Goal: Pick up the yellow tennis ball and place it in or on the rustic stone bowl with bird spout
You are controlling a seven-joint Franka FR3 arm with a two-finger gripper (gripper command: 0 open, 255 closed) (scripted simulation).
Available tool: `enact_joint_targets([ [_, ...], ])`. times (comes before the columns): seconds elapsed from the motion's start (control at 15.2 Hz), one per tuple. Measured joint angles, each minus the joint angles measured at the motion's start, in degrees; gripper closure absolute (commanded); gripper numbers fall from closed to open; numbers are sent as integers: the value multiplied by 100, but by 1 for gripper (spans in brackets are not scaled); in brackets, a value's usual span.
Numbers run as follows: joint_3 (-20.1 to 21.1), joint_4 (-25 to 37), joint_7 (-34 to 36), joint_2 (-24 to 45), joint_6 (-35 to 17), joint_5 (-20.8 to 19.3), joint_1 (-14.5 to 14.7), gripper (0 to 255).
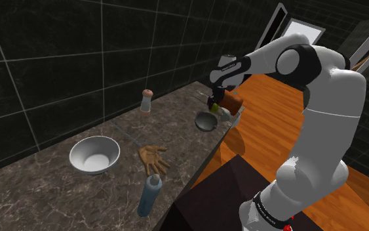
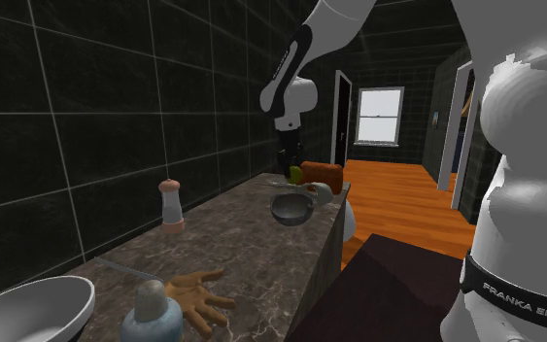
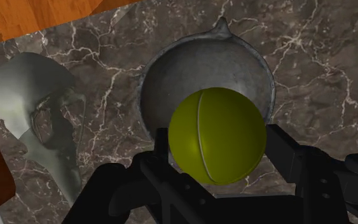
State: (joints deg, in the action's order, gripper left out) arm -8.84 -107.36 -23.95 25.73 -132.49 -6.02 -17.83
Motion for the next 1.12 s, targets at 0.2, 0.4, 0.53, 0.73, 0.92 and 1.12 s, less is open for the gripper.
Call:
enact_joint_targets([
  [0.2,5,-20,3,153,-171,9,-16,255],
  [0.4,10,-51,14,302,-352,15,-29,255],
  [0.53,17,-58,31,416,-470,20,-31,255],
  [0.73,25,-31,36,585,-614,31,-48,255],
  [0.92,27,-44,47,619,-660,30,-44,255],
  [1.12,27,-45,48,625,-667,30,-44,255],
])
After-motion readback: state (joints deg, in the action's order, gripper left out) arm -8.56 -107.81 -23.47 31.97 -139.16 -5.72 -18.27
